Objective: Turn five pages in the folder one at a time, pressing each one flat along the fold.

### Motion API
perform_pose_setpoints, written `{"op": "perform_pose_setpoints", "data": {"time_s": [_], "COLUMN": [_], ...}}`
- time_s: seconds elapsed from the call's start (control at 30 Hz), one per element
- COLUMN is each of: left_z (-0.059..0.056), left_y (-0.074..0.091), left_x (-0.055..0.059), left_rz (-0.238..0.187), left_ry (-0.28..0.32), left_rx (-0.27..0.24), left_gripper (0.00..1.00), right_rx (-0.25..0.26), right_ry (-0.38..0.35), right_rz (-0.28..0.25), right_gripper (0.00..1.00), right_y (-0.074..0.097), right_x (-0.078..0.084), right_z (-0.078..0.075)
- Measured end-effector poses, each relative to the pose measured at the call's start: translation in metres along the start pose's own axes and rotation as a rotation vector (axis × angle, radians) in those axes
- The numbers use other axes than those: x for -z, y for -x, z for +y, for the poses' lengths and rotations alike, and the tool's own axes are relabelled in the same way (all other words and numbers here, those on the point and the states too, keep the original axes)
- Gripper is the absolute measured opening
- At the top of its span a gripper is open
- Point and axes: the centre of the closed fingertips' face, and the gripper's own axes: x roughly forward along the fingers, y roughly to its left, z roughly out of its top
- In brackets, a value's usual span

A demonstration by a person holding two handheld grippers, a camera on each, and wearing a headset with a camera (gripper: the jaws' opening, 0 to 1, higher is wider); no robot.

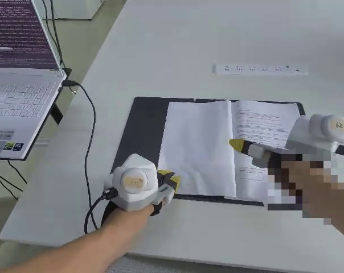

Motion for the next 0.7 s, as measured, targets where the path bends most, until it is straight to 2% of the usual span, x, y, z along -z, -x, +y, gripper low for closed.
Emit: {"op": "perform_pose_setpoints", "data": {"time_s": [0.17, 0.23, 0.4, 0.5, 0.7], "left_z": [0.002, 0.003, 0.004, 0.005, 0.006], "left_y": [-0.002, -0.002, 0.000, 0.001, 0.000], "left_x": [0.009, 0.014, 0.013, 0.013, 0.014], "left_rz": [0.024, 0.034, 0.026, 0.028, 0.029], "left_ry": [-0.001, 0.007, -0.004, -0.017, -0.038], "left_rx": [-0.022, -0.031, -0.047, -0.052, -0.052], "left_gripper": [0.05, 0.04, 0.01, 0.00, 0.00], "right_rx": [-0.018, -0.019, -0.023, -0.020, 0.003], "right_ry": [-0.102, -0.121, -0.189, -0.234, -0.306], "right_rz": [0.014, 0.011, 0.009, 0.010, -0.017], "right_gripper": [0.00, 0.00, 0.00, 0.00, 0.00], "right_y": [-0.005, -0.008, -0.015, -0.024, -0.045], "right_x": [-0.002, -0.005, -0.010, -0.017, -0.044], "right_z": [-0.010, -0.015, -0.020, -0.031, -0.063]}}
